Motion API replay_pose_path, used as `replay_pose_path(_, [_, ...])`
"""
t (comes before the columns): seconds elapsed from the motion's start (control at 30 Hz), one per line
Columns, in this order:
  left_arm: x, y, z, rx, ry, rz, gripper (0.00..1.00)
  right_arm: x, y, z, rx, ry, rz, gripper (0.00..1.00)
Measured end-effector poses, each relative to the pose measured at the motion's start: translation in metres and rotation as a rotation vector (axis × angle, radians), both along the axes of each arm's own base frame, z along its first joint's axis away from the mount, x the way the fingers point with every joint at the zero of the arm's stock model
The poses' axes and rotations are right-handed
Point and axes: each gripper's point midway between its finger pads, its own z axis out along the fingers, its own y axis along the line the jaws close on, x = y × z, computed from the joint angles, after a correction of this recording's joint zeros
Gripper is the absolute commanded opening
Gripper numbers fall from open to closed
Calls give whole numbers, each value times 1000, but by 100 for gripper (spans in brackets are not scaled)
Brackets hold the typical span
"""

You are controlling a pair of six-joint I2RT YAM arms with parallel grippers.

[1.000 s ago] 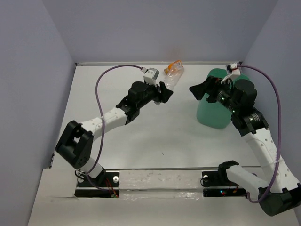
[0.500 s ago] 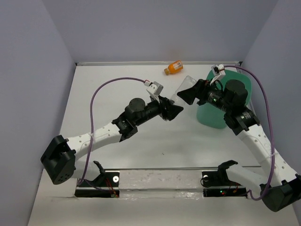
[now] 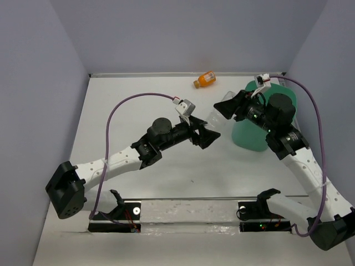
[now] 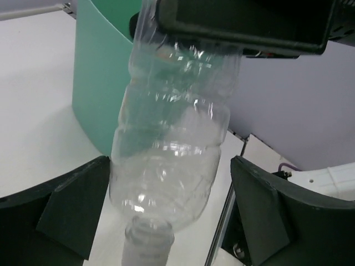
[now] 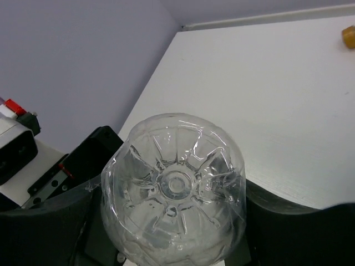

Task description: Put the plastic bottles in the bin

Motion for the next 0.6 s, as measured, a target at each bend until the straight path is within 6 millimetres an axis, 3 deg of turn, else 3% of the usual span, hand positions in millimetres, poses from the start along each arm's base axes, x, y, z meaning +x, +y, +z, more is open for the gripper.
replay_pose_path(0.17, [5, 12, 6, 25, -13, 61, 99, 4, -26, 33, -18, -71, -149, 28])
replay_pose_path(0.47, [30, 56, 41, 11, -49, 285, 99, -11, -100, 144, -44, -310, -487, 23])
replay_pose_path(0.6, [53, 76, 32, 41, -21, 385, 99, -15, -132, 162, -97, -348, -643, 23])
